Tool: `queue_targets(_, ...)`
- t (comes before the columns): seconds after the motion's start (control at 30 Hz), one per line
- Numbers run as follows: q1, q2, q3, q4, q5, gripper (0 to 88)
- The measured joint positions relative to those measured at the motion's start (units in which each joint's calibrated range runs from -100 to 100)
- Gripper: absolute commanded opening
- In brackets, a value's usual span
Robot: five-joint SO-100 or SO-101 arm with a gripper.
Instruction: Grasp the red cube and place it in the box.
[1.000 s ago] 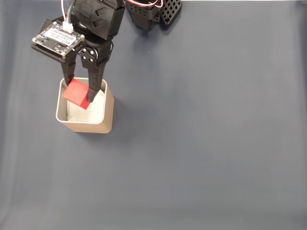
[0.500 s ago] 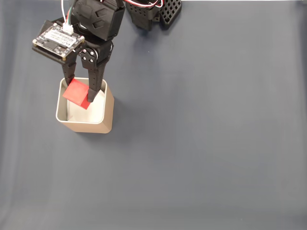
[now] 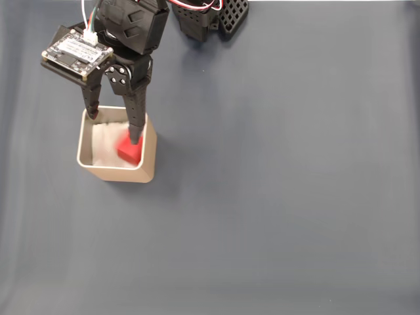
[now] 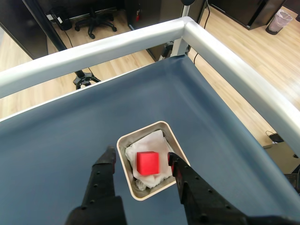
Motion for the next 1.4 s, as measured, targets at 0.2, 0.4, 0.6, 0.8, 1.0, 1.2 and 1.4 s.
queue_targets(0.2,0.00,0.00,0.00,0.00,0.05,36.7)
queue_targets(0.4,0.00,0.00,0.00,0.00,0.34,37.4)
queue_targets(0.6,0.00,0.00,0.00,0.00,0.34,37.8)
queue_targets(0.8,0.00,0.00,0.00,0.00,0.34,38.5)
queue_targets(1.0,0.00,0.00,0.00,0.00,0.34,38.0)
queue_targets(1.2,0.00,0.00,0.00,0.00,0.34,30.7)
queue_targets(1.4,-0.08,-0.27,0.91,-1.14,0.34,8.2)
